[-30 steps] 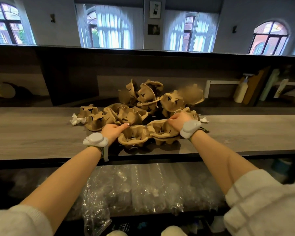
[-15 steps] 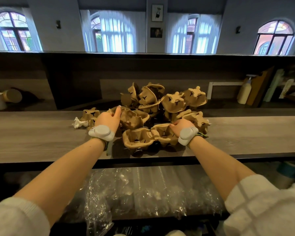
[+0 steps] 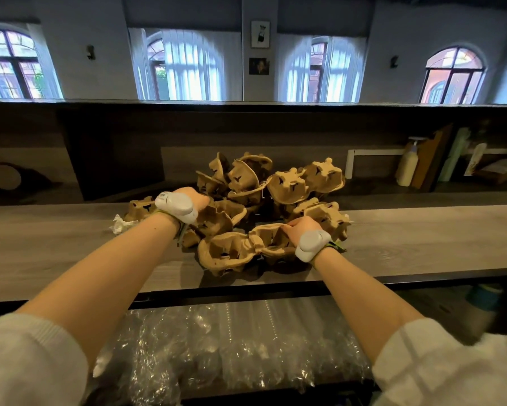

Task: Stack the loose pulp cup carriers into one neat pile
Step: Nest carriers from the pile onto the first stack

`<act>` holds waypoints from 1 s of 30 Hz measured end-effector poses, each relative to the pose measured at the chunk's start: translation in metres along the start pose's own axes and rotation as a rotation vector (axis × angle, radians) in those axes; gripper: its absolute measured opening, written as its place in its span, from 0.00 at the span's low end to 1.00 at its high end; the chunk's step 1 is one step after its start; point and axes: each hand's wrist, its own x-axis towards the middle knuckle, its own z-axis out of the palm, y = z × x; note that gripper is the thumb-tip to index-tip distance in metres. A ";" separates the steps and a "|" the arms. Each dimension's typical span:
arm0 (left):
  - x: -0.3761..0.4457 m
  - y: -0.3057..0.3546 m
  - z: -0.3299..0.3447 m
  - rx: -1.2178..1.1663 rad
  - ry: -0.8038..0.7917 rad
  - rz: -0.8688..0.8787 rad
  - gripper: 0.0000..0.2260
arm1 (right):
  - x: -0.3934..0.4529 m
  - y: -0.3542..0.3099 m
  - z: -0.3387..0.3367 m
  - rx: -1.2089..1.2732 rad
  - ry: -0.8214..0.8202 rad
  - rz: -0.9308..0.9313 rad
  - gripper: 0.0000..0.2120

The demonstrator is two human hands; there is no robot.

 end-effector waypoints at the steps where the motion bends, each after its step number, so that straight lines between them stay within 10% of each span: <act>1: 0.000 0.004 -0.001 0.005 -0.046 -0.002 0.13 | 0.000 0.000 0.000 0.001 0.000 0.002 0.18; 9: 0.003 -0.005 -0.016 -0.121 -0.342 -0.122 0.15 | -0.003 -0.001 -0.001 -0.018 -0.018 -0.020 0.19; 30: -0.006 -0.022 -0.008 -0.074 -0.265 -0.026 0.11 | -0.024 -0.011 0.002 0.155 -0.038 0.162 0.17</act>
